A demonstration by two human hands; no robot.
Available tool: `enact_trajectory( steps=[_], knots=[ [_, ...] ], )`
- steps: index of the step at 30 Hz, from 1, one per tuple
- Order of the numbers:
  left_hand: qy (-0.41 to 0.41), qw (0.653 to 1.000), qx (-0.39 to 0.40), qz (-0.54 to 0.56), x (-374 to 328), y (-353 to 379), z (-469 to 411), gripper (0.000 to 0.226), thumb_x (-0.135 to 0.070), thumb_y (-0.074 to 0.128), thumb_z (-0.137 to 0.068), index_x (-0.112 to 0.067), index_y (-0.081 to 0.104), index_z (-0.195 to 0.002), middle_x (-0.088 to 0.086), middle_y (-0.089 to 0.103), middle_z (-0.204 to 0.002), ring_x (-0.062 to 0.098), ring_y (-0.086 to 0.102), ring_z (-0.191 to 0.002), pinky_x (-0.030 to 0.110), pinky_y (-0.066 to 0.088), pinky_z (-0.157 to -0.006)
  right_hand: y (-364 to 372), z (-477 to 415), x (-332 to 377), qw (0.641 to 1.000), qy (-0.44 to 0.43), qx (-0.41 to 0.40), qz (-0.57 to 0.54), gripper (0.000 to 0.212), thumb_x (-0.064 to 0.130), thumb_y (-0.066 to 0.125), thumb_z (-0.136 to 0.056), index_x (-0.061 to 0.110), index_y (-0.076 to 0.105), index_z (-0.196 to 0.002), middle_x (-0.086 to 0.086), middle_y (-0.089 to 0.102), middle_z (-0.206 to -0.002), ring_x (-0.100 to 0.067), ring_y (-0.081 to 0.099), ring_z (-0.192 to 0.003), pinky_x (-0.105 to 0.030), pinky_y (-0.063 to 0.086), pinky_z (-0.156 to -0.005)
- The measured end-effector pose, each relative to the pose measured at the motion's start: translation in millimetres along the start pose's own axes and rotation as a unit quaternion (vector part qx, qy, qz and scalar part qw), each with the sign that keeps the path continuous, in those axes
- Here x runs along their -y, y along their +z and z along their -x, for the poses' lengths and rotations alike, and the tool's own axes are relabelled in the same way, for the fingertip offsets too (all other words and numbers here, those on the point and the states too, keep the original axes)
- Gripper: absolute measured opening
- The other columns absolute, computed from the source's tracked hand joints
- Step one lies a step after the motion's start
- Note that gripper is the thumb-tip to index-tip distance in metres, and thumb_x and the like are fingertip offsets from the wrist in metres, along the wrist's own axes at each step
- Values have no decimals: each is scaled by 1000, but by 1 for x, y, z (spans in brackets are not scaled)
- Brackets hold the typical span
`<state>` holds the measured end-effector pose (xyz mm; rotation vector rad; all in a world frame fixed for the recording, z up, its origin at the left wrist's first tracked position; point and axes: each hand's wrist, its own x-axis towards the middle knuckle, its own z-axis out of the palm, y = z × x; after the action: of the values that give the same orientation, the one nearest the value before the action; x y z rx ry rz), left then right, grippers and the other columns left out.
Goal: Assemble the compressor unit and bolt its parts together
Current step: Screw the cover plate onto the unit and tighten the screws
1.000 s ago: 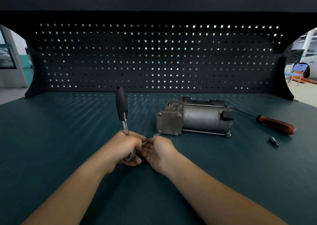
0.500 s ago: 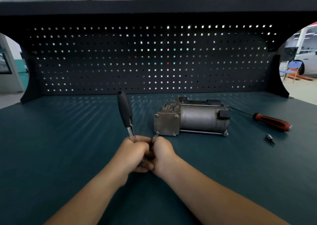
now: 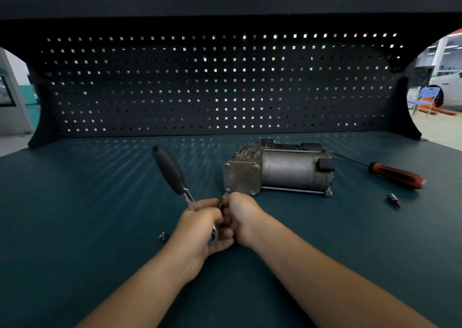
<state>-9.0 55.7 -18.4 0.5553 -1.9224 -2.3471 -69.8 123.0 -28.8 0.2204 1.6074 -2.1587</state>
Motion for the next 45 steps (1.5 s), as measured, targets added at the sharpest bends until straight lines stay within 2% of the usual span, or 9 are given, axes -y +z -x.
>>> enact_trajectory(
  steps=[8,14,24,28,31,35,38,42,45],
  knots=[
    [79,982,43,-166,7,-3,-9,33,3,39,-86,-24,56,-89,3,55,-57,6,47,-32,17,40,-35,-8,-8,13,984,-50,17,171,8,6,42,-92,2,48,-95,-12,52,-66,-19,50,-49,-22,45,-42],
    [210,897,66,-384,9,-12,-16,22,-12,44,-82,-29,55,-89,-6,56,-48,6,53,-40,17,39,-43,-6,-13,18,960,-75,26,268,24,14,49,-91,9,50,-67,-4,51,-58,-8,48,-33,-13,39,-35],
    [345,750,-17,-564,8,-18,-18,32,-22,48,-89,-26,41,-120,-6,56,-88,15,54,-79,28,45,-64,-16,-16,26,894,-183,-41,408,34,29,62,-83,11,57,-55,-4,54,-57,-19,55,-63,-20,37,-45],
    [263,867,31,-422,10,-11,-15,28,-31,47,-94,-35,32,-117,-12,55,-80,5,53,-56,17,39,-49,-9,-21,21,903,-140,4,405,16,9,57,-85,5,57,-69,-13,54,-61,-21,51,-55,-24,33,-50],
    [39,997,49,-39,-2,-4,-10,11,-25,48,-96,-16,48,-102,5,59,-65,9,51,-35,15,39,-35,-12,-24,24,943,-78,-18,322,26,16,54,-88,11,48,-63,3,40,-34,-7,31,-26,-12,20,-33],
    [-90,973,57,204,-13,-5,-5,23,-22,49,-95,0,56,-92,12,61,-56,11,50,-32,14,40,-32,-11,-24,27,956,-47,-3,291,24,19,51,-90,12,47,-68,4,40,-31,-5,27,-23,-9,17,-33],
    [-5,999,47,-13,-13,-9,-9,20,-17,48,-93,-5,58,-80,8,60,-53,12,48,-33,15,36,-33,-10,-26,25,952,-47,-3,301,25,21,49,-90,11,50,-67,4,40,-31,-6,29,-24,-10,18,-33],
    [261,827,-11,-498,-2,-16,-12,10,-27,48,-88,-22,51,-97,2,64,-87,19,59,-75,29,45,-64,-11,-29,21,949,-71,7,307,35,20,49,-92,10,47,-58,6,40,-27,-5,32,-22,-15,21,-29],
    [328,746,-41,-578,9,-13,-14,43,-34,50,-86,-23,39,-126,-1,61,-108,19,57,-100,28,45,-72,-11,-30,19,944,-99,-14,315,36,23,56,-89,9,50,-57,5,42,-28,-6,35,-24,-14,24,-31]
  ],
)
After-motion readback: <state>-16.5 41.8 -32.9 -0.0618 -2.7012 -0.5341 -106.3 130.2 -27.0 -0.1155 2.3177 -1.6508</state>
